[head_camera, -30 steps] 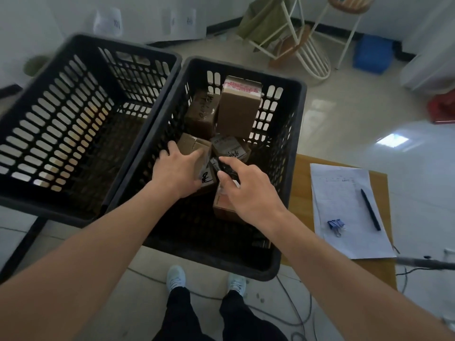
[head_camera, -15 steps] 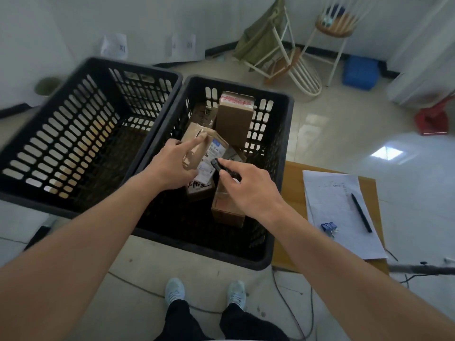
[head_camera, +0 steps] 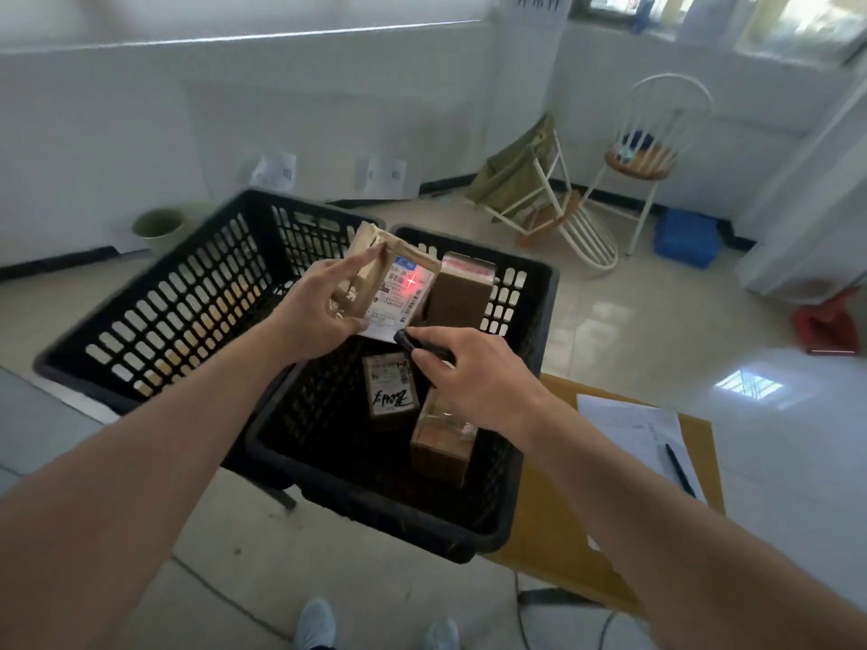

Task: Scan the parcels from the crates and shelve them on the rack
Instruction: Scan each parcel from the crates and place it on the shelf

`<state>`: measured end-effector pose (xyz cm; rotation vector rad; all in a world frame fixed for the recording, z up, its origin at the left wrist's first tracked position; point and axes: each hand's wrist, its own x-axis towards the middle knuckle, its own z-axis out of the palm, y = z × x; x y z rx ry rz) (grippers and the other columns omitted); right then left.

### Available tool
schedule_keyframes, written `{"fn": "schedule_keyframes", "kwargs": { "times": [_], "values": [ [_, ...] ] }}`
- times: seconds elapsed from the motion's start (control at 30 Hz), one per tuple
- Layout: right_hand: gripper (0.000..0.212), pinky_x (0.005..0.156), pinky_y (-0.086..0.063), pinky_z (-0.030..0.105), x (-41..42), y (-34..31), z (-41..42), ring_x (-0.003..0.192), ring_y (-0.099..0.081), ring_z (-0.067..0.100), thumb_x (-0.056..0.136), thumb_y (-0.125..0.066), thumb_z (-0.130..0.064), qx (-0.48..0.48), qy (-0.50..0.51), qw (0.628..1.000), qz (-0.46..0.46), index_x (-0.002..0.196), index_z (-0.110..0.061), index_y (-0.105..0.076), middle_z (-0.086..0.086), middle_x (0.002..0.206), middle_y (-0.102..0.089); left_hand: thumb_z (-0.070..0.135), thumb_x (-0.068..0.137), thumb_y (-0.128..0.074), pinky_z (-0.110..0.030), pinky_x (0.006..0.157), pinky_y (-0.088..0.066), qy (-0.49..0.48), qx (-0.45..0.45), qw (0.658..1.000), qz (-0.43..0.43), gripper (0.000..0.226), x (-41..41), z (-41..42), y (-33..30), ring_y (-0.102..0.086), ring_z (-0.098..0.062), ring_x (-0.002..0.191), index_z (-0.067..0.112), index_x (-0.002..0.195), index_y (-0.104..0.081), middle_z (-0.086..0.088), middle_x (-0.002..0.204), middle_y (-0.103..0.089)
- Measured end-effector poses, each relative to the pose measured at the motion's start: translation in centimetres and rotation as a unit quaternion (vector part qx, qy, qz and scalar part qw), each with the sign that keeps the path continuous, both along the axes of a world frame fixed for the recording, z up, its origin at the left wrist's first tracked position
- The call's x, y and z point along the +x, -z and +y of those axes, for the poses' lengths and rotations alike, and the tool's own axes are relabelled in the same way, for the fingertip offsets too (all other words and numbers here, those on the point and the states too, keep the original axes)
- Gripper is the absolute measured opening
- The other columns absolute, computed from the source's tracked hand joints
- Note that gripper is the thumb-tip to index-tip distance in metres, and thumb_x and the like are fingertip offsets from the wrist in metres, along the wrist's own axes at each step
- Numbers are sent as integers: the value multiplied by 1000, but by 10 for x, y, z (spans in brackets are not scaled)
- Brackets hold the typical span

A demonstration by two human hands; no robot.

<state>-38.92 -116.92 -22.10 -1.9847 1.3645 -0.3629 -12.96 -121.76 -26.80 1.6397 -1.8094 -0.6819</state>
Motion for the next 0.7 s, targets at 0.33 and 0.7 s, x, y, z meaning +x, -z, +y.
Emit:
{"fn": "schedule_keyframes", "kwargs": {
  "times": [0.33,0.7],
  "values": [
    [41,88,-55,29,1,-24,3,110,-66,12,109,-54,-45,-30,-41,999,20,150,-39,-59,-8,136,-68,3,82,-84,-11,85,-43,16,-30,999,-32,102,7,-2,-31,-53,-14,114,52,157,-36,-1,132,-49],
    [45,108,-54,42,47,-18,-9,126,-61,18,111,-53,-42,-121,131,973,-144,155,-36,-52,2,138,-65,5,82,-83,-63,113,-43,17,59,986,157,114,35,15,-68,-46,-20,138,77,147,-23,3,154,-46]
  ]
}}
